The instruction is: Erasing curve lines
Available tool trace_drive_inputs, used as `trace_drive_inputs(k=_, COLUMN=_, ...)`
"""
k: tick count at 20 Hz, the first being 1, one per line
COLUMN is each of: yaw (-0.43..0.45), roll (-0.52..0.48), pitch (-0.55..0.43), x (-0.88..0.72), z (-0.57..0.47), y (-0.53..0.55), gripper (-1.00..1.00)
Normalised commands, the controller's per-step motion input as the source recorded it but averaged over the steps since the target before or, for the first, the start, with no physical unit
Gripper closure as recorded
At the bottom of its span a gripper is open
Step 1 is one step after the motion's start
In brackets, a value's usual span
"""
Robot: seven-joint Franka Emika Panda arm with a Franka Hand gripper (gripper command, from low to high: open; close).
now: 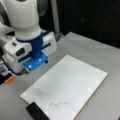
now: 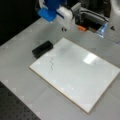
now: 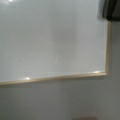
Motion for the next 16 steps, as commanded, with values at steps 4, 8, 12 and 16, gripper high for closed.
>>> trace_drive_inputs(k=4, yaw=0.200, roll=-0.079, pitch=0.072, x=0.02, z=-0.13, y=-0.45, gripper=-1.00)
trace_drive_inputs(k=8, yaw=0.213, roll=-0.019, pitch=0.047, x=0.05, z=-0.11, y=-0.39, gripper=-1.00)
trace_drive_inputs(k=12, yaw=0.211, roll=0.031, pitch=0.009, x=0.14, z=-0.16, y=-0.34, gripper=-1.00)
trace_drive_inputs(k=16, yaw=0.180, roll=0.045, pitch=0.000, x=0.24, z=-0.18, y=-0.24, gripper=-1.00)
